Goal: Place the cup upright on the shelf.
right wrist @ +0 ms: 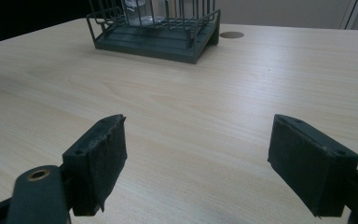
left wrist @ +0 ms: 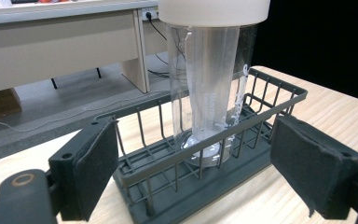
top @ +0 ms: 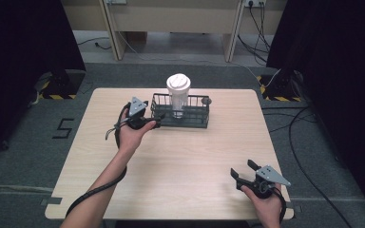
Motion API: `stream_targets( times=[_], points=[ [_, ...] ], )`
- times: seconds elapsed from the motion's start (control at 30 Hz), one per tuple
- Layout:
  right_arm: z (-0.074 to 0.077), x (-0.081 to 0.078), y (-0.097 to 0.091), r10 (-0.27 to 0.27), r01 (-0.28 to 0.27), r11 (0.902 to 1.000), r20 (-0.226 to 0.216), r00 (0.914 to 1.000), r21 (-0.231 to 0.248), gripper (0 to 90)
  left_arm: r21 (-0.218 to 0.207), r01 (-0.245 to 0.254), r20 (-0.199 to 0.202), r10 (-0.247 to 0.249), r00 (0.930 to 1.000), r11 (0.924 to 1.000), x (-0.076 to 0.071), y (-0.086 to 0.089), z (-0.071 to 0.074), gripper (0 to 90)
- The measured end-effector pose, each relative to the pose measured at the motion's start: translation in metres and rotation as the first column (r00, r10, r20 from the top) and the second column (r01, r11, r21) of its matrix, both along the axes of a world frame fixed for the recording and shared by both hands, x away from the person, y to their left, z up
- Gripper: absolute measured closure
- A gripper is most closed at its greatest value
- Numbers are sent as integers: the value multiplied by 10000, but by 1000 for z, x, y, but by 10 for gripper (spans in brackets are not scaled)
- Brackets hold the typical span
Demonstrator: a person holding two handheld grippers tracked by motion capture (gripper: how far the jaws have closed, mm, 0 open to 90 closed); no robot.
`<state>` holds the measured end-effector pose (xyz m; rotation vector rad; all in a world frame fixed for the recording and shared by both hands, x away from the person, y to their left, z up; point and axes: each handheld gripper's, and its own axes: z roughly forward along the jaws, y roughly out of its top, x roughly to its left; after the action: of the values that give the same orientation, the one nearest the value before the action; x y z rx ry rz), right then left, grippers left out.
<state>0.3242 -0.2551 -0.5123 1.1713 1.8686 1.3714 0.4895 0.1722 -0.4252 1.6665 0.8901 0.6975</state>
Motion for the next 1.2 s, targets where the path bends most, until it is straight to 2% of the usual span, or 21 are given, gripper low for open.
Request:
stream_targets(
  times=[0.53,1.2],
  points=[
    [0,0,0,-6,6,10000,2,10000,-24,199,-29,-74,125,74,9999,10000,-28,25,-1,147],
    [0,0,1,-27,27,10000,3,10000,-52,199,-100,-138,160,139,9998,9999,-71,50,-13,148]
  ],
)
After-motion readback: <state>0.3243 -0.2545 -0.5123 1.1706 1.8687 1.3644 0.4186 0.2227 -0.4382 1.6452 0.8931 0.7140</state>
